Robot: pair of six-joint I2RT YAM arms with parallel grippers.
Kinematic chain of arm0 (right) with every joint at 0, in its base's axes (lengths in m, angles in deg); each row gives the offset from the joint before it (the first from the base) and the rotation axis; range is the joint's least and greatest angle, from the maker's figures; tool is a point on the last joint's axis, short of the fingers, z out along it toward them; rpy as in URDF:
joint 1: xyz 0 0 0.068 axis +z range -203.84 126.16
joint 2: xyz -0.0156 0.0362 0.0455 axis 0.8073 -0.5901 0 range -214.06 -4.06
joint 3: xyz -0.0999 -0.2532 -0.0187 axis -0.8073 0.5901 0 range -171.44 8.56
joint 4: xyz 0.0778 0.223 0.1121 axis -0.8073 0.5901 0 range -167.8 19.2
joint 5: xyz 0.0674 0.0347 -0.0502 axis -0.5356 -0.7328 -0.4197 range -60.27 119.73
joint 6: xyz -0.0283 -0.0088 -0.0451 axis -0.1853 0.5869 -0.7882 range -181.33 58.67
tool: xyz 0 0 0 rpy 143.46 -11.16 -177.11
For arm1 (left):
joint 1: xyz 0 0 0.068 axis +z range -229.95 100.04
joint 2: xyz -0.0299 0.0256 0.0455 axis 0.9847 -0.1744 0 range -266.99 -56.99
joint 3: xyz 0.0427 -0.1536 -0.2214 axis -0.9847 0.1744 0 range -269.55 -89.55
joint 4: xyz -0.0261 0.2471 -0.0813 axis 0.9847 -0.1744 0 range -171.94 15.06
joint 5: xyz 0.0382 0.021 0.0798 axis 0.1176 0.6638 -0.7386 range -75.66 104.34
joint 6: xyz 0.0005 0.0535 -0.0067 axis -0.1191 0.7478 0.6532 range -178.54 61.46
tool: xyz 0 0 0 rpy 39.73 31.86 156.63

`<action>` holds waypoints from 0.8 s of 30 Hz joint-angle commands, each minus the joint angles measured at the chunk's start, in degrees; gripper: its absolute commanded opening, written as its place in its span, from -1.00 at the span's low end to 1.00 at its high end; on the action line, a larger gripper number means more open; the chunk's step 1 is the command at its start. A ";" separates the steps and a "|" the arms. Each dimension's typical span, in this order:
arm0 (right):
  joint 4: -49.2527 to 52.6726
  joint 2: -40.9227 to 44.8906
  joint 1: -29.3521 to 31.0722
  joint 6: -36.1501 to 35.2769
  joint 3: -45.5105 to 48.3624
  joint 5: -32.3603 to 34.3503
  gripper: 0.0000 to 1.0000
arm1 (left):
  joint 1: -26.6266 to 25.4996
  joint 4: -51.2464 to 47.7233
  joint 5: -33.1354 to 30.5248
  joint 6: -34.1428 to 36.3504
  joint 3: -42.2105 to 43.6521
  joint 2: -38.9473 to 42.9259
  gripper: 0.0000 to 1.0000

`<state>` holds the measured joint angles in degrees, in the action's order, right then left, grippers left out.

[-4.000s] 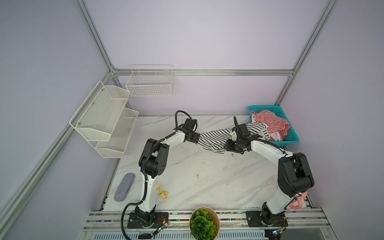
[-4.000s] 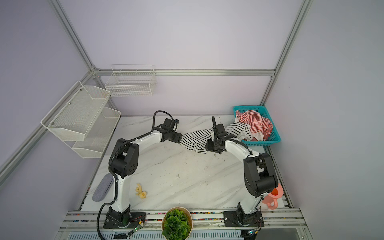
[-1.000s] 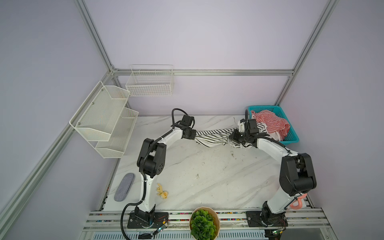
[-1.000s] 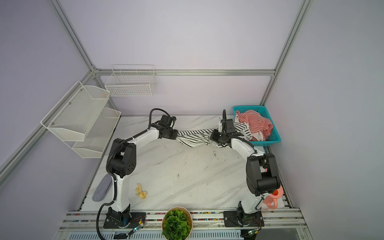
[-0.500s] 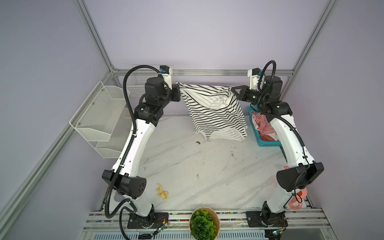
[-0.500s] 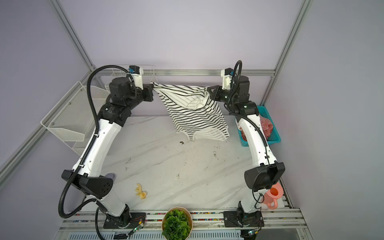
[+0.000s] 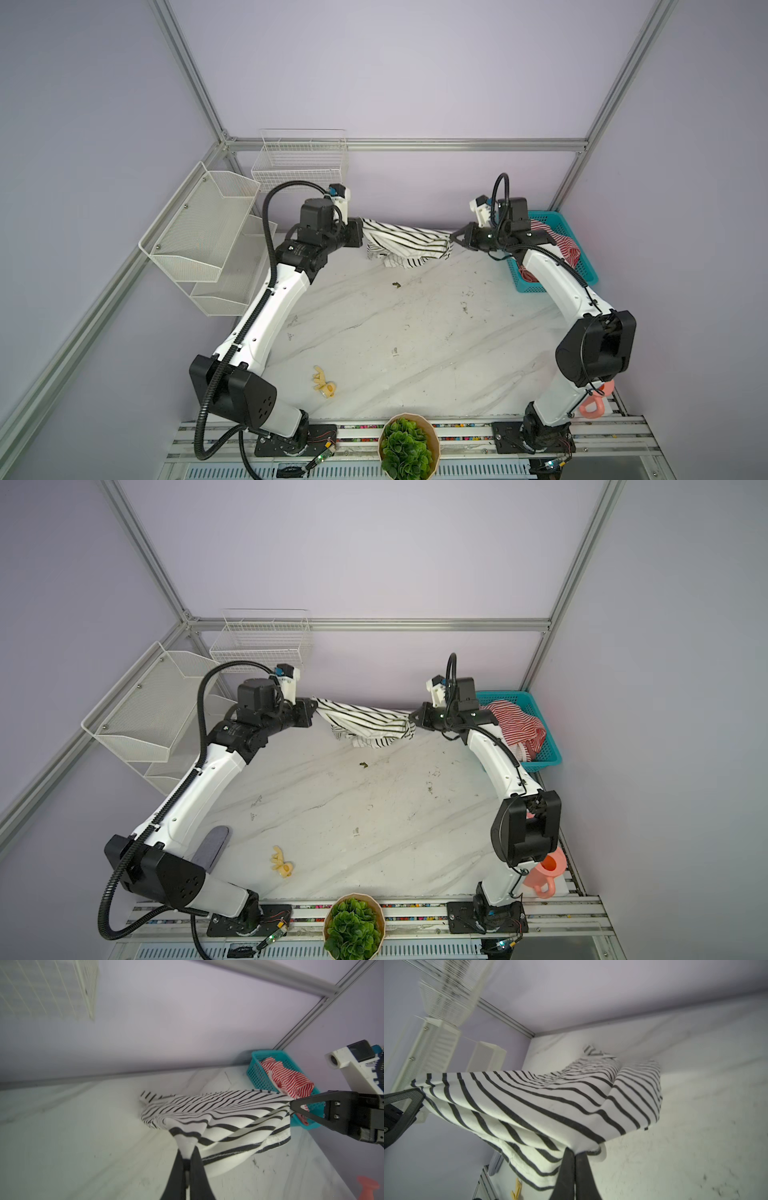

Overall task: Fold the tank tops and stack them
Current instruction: 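Lift and stretch the tank top with both grippers, then lay it on the table, then regrasp the tank top's near edge with the right gripper while the left holds its corner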

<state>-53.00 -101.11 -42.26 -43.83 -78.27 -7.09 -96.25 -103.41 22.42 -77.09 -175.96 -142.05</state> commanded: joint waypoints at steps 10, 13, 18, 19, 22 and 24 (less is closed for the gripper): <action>-2.47 1.65 -0.31 -3.28 21.18 6.22 -0.36 | -0.61 -0.96 0.68 -8.73 22.50 8.74 -1.00; -4.18 2.36 -0.21 -1.73 23.39 6.07 -0.32 | -1.00 -1.11 0.98 -9.86 25.37 9.04 -1.00; -8.30 2.77 5.64 2.30 26.97 6.57 -0.30 | -1.19 -1.22 0.72 -10.46 27.40 8.97 -1.00; -8.98 2.22 8.04 3.29 27.07 6.75 -0.28 | -1.17 -1.20 0.64 -10.41 27.46 9.02 -1.00; -10.26 -0.25 14.34 5.88 26.57 7.31 -0.21 | -1.18 -1.32 0.45 -10.46 27.42 9.16 -1.00; -11.18 -1.77 16.88 7.54 26.57 8.14 -0.18 | -1.18 -1.33 0.53 -10.37 27.37 9.39 -1.00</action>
<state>-61.70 -100.85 -28.19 -39.77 -51.58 -0.38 -97.28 -105.90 22.50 -86.66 -150.06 -134.49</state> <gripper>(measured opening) 0.406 0.048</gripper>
